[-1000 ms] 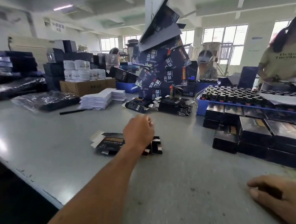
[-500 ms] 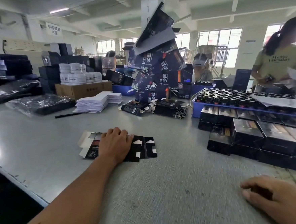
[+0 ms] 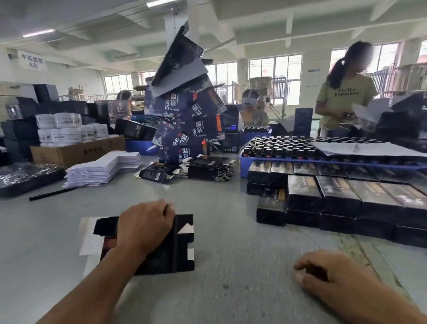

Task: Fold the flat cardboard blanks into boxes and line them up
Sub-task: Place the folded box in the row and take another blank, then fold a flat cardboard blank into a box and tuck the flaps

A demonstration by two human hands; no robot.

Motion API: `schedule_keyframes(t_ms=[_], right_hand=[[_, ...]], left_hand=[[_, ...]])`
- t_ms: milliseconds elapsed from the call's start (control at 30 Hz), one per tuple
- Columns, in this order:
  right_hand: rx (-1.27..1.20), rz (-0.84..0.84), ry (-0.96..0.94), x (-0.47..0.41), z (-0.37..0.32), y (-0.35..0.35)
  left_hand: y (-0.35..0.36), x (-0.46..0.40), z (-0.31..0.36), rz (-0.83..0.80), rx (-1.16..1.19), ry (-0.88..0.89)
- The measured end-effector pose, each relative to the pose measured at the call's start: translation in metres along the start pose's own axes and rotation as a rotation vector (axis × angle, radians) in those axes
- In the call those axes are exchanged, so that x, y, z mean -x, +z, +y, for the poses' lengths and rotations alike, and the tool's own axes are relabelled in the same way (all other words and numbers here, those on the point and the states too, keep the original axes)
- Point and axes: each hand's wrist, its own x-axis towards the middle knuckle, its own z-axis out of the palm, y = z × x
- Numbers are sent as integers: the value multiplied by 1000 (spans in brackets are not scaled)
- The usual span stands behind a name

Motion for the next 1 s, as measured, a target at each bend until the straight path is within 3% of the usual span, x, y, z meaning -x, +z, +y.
schedule_keyframes(t_ms=[133,233,400,500,600,767,1000], right_hand=[[-204,-1,9,3,-2,1],[-463,53,16,5,-4,-2],[-987,5,94,5,-9,-7],[-1014,112,121,2,-4,-7],[-1075,209,167,-1,2,-10],[-1099,309,263,-3,11,-16],[-1086,256,264,-3,14,-13]], left_hand=[[-12,-9,74,-28,140,47],[-21,-9,137,-91,331,102],[-21,10,202,-163,517,132],[-21,18,203,-205,565,233],[-21,24,186,-383,708,407],[-20,32,183,-601,653,622],[-18,39,185,-522,576,623]])
